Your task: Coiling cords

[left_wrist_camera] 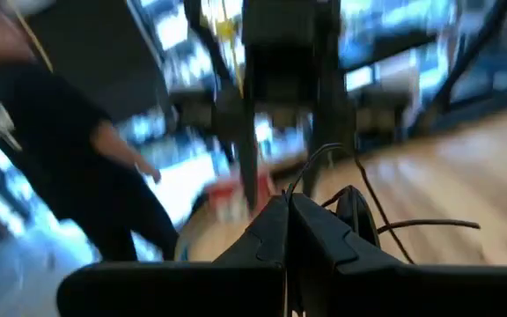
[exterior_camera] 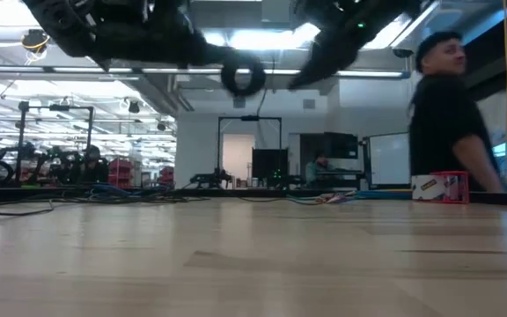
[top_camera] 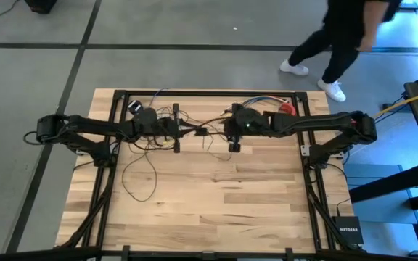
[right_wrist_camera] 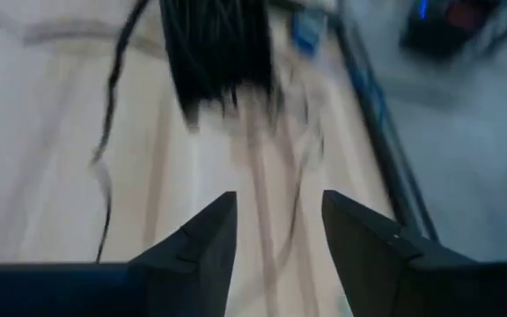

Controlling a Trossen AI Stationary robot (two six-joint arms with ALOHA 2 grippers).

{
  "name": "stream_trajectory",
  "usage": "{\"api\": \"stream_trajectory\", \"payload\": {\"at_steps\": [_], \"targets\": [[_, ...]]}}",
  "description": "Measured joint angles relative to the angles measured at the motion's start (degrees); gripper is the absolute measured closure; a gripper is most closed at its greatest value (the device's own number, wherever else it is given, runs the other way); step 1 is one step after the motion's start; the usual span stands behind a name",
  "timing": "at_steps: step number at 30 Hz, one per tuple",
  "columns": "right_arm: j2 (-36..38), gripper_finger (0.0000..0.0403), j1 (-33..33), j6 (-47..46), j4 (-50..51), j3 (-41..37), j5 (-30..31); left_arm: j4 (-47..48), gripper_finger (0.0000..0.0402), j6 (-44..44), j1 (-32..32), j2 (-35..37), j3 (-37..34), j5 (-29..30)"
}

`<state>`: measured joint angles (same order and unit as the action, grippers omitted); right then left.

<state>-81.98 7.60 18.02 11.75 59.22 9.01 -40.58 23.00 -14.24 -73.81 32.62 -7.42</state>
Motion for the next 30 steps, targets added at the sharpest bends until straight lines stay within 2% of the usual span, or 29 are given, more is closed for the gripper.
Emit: {"api": "stream_trajectory", "payload": {"at_steps": [4, 9, 16, 30], "targets": [[-1.47, 0.0230, 1.97, 4.72, -13.69, -0.72, -3.61, -5.22, 0.0400, -0.74, 0.00, 0.75, 0.05, -3.02], [-1.54, 0.0230, 2.62, 4.88, -23.87, -0.68, -6.09, -1.32, 0.0400, -1.29, -0.01, 0.97, 0.04, -3.15], [-1.55, 0.0230, 2.57, 3.37, -20.57, -0.74, -8.02, -1.60, 0.0400, -1.83, -0.02, 1.06, 0.04, -3.13], [-1.09, 0.0230, 2.49, 1.59, -17.65, -0.74, -8.23, 2.20, 0.0400, -0.76, -0.07, 1.08, 0.04, -2.89]]}}
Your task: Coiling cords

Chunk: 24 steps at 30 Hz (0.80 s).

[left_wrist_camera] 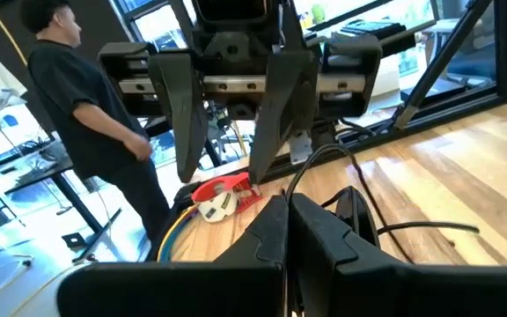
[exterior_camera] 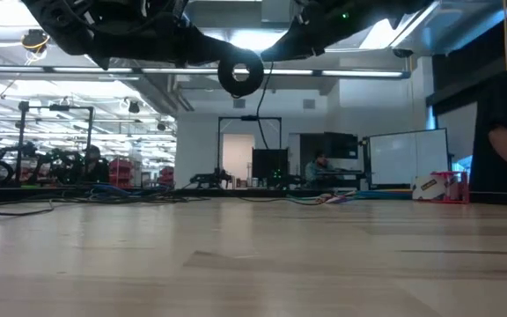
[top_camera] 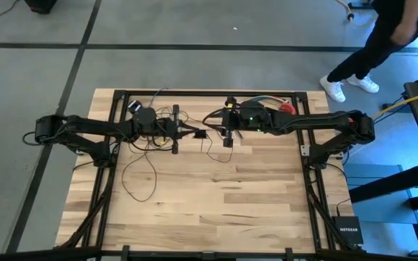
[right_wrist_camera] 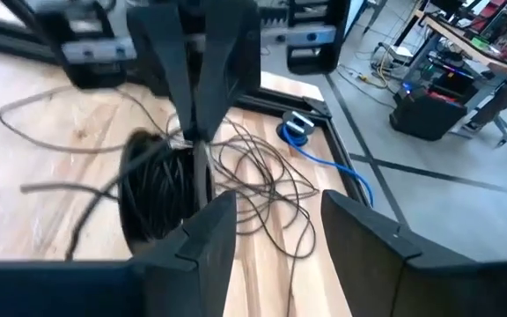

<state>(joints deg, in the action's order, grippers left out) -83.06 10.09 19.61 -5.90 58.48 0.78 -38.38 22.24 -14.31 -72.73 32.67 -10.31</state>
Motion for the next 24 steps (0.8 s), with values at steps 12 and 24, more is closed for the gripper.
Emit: {"api": "stream_trajectory", "payload": {"at_steps": [12, 24], "targets": [[-0.68, 0.0230, 0.07, -2.77, -0.42, 0.06, -5.57, -1.81, 0.0400, -0.59, 0.39, -0.02, 0.00, 2.06], [-3.72, 0.0269, 0.00, -1.32, -3.28, 1.30, -7.22, -4.93, 0.0400, -0.35, 1.62, -0.02, 0.00, 2.02]]}}
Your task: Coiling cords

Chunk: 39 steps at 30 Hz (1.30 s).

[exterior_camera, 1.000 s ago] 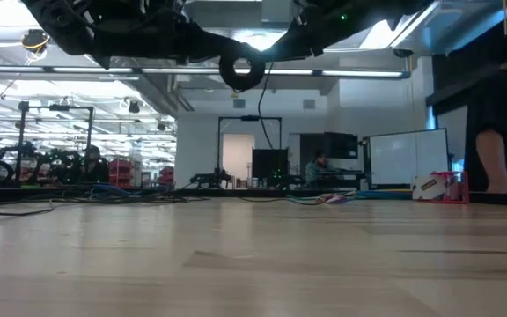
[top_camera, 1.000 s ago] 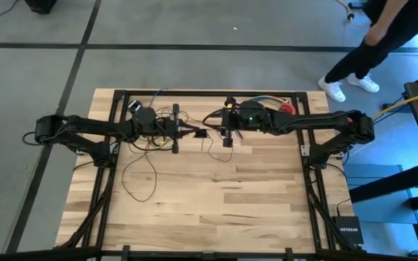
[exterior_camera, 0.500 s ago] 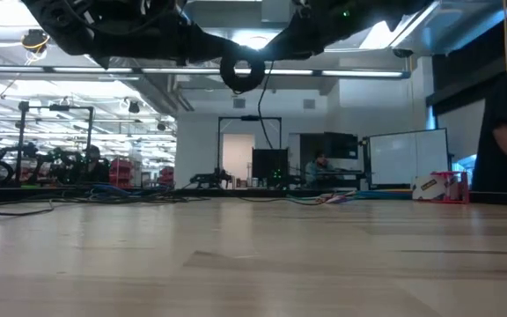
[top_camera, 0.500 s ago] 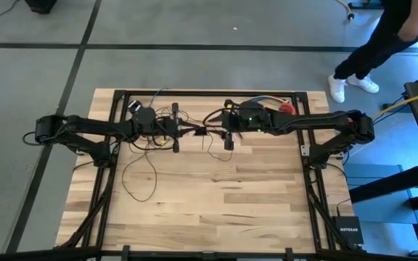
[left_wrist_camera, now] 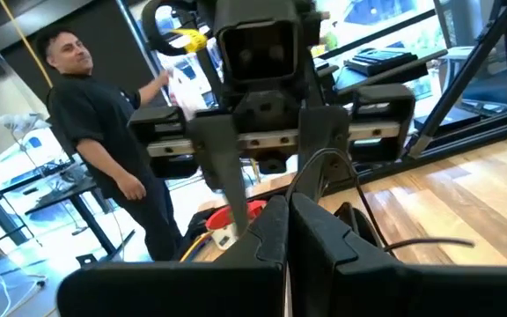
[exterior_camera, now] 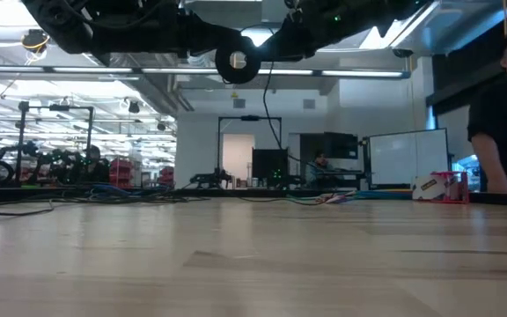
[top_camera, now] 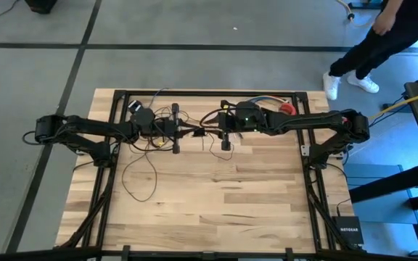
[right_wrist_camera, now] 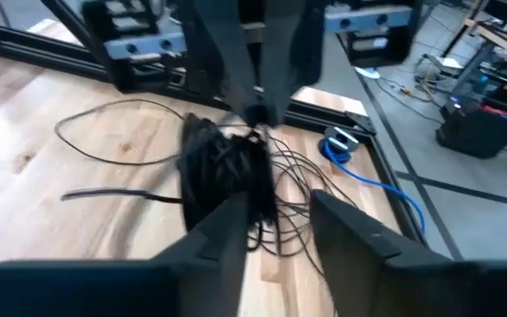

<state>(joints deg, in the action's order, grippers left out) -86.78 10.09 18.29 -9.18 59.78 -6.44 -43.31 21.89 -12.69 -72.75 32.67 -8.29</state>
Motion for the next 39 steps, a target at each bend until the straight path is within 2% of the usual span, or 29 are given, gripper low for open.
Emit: {"api": "stream_trajectory", "payload": {"at_steps": [7, 9, 14, 20, 23, 27, 31, 34, 39], "targets": [[0.00, 0.0380, 0.05, 0.91, 0.45, 0.09, -2.18, 0.18, 0.0400, -0.10, 0.00, 0.00, 0.00, -0.15], [-0.01, 0.0394, 0.07, 1.56, 0.45, 0.09, -2.22, 0.29, 0.0400, -0.35, 0.00, 0.00, 0.00, -0.07], [-0.01, 0.0388, 0.07, 1.52, 0.45, 0.11, -1.63, 0.27, 0.0400, -0.50, 0.00, 0.00, 0.00, -0.07], [0.00, 0.0392, 0.07, 2.11, 0.30, 0.11, -0.42, 0.33, 0.0394, -4.66, 0.00, 0.00, 0.00, 0.17], [0.00, 0.0396, 0.01, 2.14, 0.09, 0.14, 0.90, 0.32, 0.0365, -5.87, 0.00, 0.00, 0.00, 1.74], [0.00, 0.0397, 0.07, 2.14, 0.01, 0.20, 1.28, 0.84, 0.0302, -6.12, 0.38, 0.00, 0.00, 2.79], [0.00, 0.0399, -0.04, 2.14, 0.21, 0.20, 3.88, 1.10, 0.0251, -3.17, 1.45, 1.19, 0.00, 3.89], [0.00, 0.0399, 0.10, 1.99, 0.00, 0.22, 6.00, 2.89, 0.0233, -0.49, 2.53, 3.48, 0.00, 7.52], [0.00, 0.0400, 0.07, 1.77, 0.01, 0.22, 10.33, 6.87, 0.0228, 1.74, 4.17, 7.21, 0.00, 14.96]]}}
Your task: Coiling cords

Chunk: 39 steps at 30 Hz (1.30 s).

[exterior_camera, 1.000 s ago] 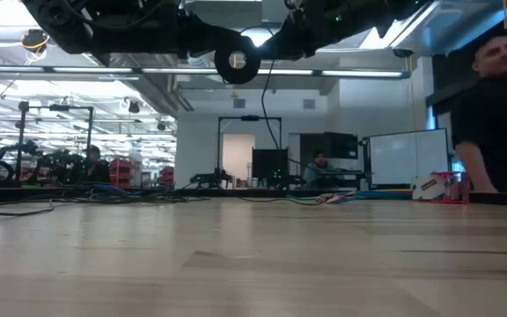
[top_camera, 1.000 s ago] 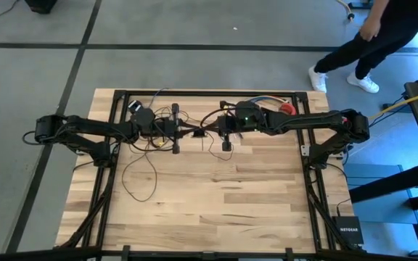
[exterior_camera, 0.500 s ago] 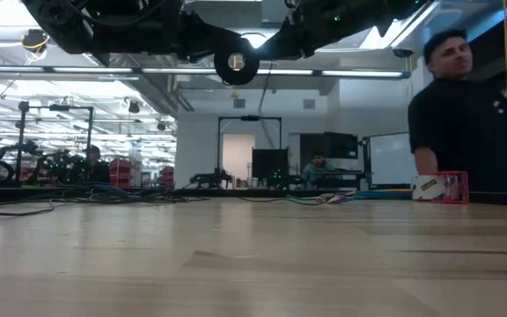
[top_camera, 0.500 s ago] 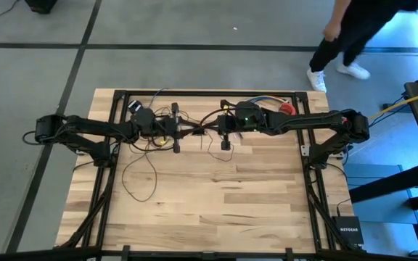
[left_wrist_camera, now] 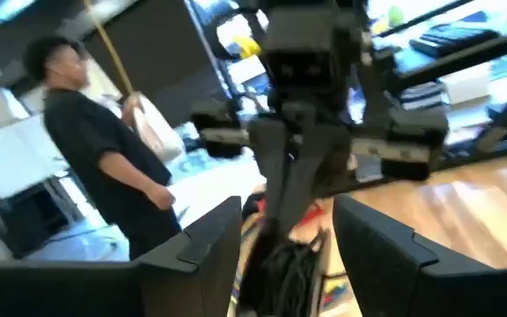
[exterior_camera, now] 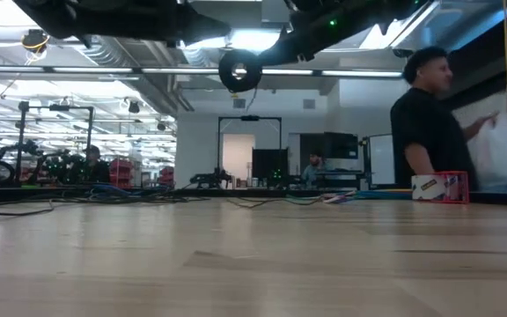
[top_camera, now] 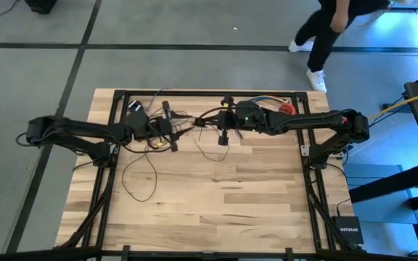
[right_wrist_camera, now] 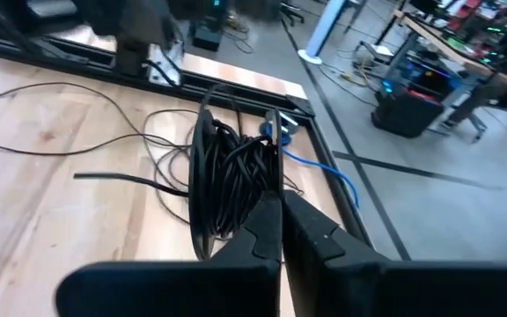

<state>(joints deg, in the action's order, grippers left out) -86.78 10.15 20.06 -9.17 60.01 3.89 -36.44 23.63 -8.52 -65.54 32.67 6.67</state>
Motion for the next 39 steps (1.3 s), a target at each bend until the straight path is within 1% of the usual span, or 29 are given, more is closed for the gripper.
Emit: {"api": "stream_trajectory", "payload": {"at_steps": [1, 8, 10, 13, 16, 19, 25, 29, 37, 39], "targets": [[-0.02, 0.0400, 0.00, -0.16, -0.02, 0.00, 0.72, 0.00, 0.0229, 0.14, 0.35, 0.64, 0.00, 0.90], [0.00, 0.0401, -0.01, -0.26, -1.10, 0.00, 4.27, 4.49, 0.0239, 1.99, 2.38, 3.91, 0.00, 1.60], [0.00, 0.0401, -0.07, -0.26, -1.19, 0.00, 5.55, 5.56, 0.0242, 2.65, 2.58, 4.39, 0.00, 2.77], [0.00, 0.0401, -0.07, -0.27, -1.83, 0.00, 8.11, 6.80, 0.0243, 2.82, 2.57, 4.38, 0.00, 4.62], [0.00, 0.0401, -0.07, -0.50, -4.12, 0.00, 10.75, 9.01, 0.0243, 2.90, 2.39, 3.99, 0.00, 4.74], [0.00, 0.0401, -0.07, -1.46, -5.48, 0.00, 11.96, 12.34, 0.0244, 3.85, 1.90, 3.36, 0.00, 4.69], [0.00, 0.0401, -0.08, -3.05, -7.76, 0.00, 17.49, 14.55, 0.0247, 3.55, 0.20, 1.09, 0.00, 4.72], [0.00, 0.0402, -0.07, -3.74, -8.44, 0.00, 18.31, 11.78, 0.0247, 3.35, -1.23, -2.26, 0.00, 4.69], [0.00, 0.0402, -0.07, -3.77, -8.21, -0.02, 18.39, -0.31, 0.0247, -0.15, -4.15, -11.68, 0.00, 4.99], [0.00, 0.0402, -0.07, -3.77, -7.99, -0.02, 17.38, -2.27, 0.0247, -0.30, -4.83, -13.59, 0.00, 5.13]]}}
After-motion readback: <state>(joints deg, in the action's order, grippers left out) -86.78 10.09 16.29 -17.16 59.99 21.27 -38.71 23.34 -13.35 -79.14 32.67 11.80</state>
